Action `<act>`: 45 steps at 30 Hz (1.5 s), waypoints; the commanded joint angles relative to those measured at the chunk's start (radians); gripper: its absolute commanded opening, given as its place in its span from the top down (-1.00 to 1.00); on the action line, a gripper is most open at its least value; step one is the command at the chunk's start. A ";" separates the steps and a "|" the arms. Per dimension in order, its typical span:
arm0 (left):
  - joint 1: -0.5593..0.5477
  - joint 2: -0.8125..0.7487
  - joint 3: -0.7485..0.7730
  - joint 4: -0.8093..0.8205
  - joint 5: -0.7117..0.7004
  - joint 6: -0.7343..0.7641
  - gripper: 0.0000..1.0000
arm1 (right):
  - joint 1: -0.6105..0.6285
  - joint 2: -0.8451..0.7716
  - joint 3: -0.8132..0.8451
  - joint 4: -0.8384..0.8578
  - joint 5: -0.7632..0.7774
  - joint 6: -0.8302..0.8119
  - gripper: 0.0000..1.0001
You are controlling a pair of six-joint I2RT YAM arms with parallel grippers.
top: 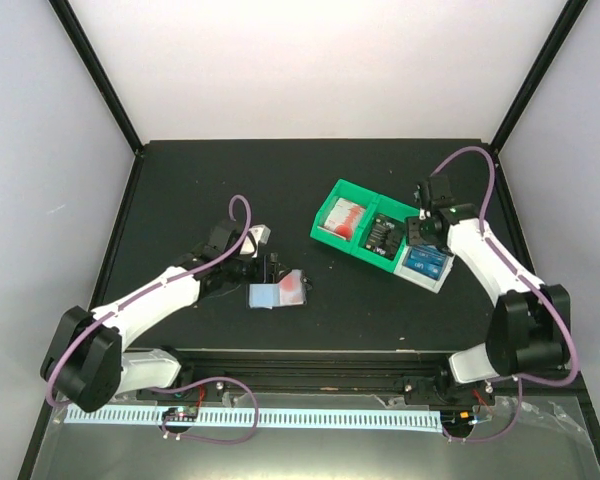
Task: Put the credit cards into the card holder
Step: Move the storage box to the center of the board.
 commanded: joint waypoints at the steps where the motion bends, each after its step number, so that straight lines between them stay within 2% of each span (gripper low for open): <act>1: -0.008 0.030 0.018 0.084 0.135 -0.026 -0.50 | -0.014 0.076 0.063 -0.096 0.088 -0.042 -0.30; 7: -0.018 0.048 0.021 0.106 0.150 -0.034 -0.49 | -0.045 0.149 0.045 -0.088 0.086 -0.198 -0.09; 9: -0.023 0.048 0.023 0.113 0.154 -0.035 -0.49 | -0.047 0.154 0.024 -0.052 0.067 -0.284 -0.08; 13: -0.033 0.047 0.035 0.123 0.160 -0.040 -0.49 | -0.052 0.128 -0.028 0.022 -0.069 -0.420 -0.08; 17: -0.039 0.048 0.044 0.127 0.159 -0.041 -0.48 | -0.050 0.118 -0.053 0.054 -0.183 -0.457 -0.08; 23: -0.042 0.048 0.047 0.129 0.146 -0.046 -0.48 | -0.032 0.152 -0.044 0.081 -0.219 -0.469 -0.09; 28: -0.047 0.078 0.057 0.142 0.141 -0.065 -0.48 | 0.043 0.156 -0.038 0.175 -0.220 -0.466 -0.12; 33: -0.050 0.116 0.097 0.162 0.135 -0.092 -0.48 | 0.069 0.212 0.013 0.192 -0.179 -0.473 -0.13; 37: -0.056 0.176 0.146 0.195 0.096 -0.147 -0.48 | 0.059 0.233 0.015 0.197 -0.071 -0.564 -0.11; 45: -0.071 0.306 0.210 0.302 -0.002 -0.244 -0.49 | 0.019 0.266 0.023 0.188 -0.106 -0.756 -0.05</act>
